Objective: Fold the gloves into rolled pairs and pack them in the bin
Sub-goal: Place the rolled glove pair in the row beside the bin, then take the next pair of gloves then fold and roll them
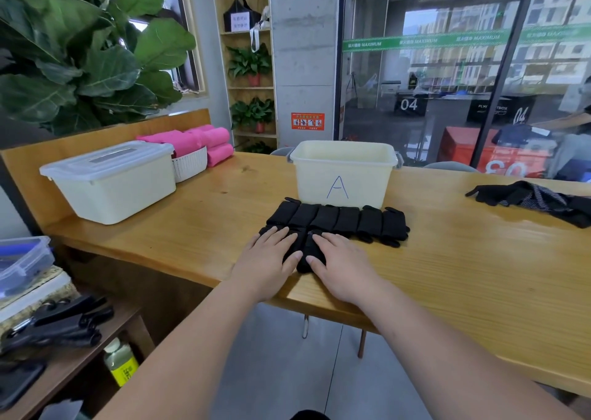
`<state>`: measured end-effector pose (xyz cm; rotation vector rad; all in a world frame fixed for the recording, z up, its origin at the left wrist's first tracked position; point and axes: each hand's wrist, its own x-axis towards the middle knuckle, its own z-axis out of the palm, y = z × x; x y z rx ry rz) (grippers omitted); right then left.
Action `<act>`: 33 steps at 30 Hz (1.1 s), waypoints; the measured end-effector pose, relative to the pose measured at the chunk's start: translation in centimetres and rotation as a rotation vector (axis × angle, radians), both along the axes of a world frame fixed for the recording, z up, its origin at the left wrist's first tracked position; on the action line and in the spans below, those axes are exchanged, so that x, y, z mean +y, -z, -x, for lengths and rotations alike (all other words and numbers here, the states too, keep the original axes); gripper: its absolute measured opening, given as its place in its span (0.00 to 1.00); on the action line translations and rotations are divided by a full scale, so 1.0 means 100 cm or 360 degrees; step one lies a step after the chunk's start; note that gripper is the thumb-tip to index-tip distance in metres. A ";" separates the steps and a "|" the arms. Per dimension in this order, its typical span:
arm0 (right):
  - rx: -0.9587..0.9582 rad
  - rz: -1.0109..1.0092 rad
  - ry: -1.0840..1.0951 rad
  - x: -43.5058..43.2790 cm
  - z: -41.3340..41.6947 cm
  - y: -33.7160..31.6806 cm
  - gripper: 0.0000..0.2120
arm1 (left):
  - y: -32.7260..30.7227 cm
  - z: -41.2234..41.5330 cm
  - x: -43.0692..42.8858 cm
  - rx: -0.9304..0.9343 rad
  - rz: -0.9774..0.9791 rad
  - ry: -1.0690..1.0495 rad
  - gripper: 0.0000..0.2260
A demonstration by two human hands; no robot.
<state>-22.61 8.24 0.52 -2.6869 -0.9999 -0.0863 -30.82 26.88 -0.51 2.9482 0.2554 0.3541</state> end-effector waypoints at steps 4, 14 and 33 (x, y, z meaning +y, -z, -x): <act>0.0011 -0.0001 0.0019 0.004 0.000 -0.001 0.32 | -0.002 -0.001 0.003 0.0019 0.0014 0.0015 0.28; 0.0037 -0.0078 -0.0026 -0.026 -0.012 -0.026 0.29 | -0.025 0.000 -0.012 0.0010 0.0019 0.0040 0.28; -0.0019 -0.0083 0.0379 -0.236 -0.044 -0.044 0.31 | -0.045 -0.073 -0.191 -0.0038 -0.0102 0.0561 0.29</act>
